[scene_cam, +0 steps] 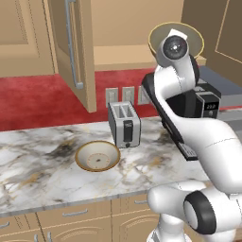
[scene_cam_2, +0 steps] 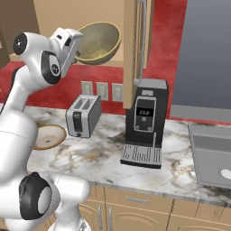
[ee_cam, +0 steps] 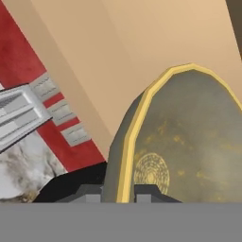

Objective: Open the cabinet. Pick the bowls from the counter and place them in the cabinet. Then close the cabinet.

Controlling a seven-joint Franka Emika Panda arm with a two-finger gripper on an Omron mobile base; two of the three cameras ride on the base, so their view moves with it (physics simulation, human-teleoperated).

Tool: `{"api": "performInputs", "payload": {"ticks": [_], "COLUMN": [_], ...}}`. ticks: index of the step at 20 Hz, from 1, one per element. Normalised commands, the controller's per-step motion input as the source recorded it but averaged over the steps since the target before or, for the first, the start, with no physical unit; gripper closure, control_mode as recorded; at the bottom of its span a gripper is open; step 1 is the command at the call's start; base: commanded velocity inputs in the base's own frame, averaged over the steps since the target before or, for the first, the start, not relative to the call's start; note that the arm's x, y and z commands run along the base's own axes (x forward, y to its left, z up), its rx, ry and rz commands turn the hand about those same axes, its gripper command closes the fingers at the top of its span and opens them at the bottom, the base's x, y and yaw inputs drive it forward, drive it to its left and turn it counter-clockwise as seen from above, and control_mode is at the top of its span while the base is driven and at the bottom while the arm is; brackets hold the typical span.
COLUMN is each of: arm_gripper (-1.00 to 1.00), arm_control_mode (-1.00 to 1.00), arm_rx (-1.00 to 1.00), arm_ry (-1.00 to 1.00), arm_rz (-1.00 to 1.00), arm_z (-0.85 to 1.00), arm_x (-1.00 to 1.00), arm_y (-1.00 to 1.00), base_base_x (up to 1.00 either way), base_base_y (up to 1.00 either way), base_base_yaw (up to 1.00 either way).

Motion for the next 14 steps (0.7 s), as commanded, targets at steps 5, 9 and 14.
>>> {"api": "performInputs", "payload": {"ticks": [5, 9, 14], "arm_gripper": [1.00, 1.00, 1.00], "arm_control_mode": [-1.00, -1.00, -1.00], "arm_rx": [0.00, 0.00, 0.00], "arm_ry": [0.00, 0.00, 0.00], "arm_rz": [0.00, 0.00, 0.00], "arm_z": [0.00, 0.00, 0.00], "arm_x": [0.27, 0.29, 0.38], "arm_y": [-0.15, -0.14, -0.10], "base_base_x": [0.00, 0.00, 0.00], "base_base_y": [0.00, 0.00, 0.00], "base_base_yaw": [0.00, 0.00, 0.00]}}
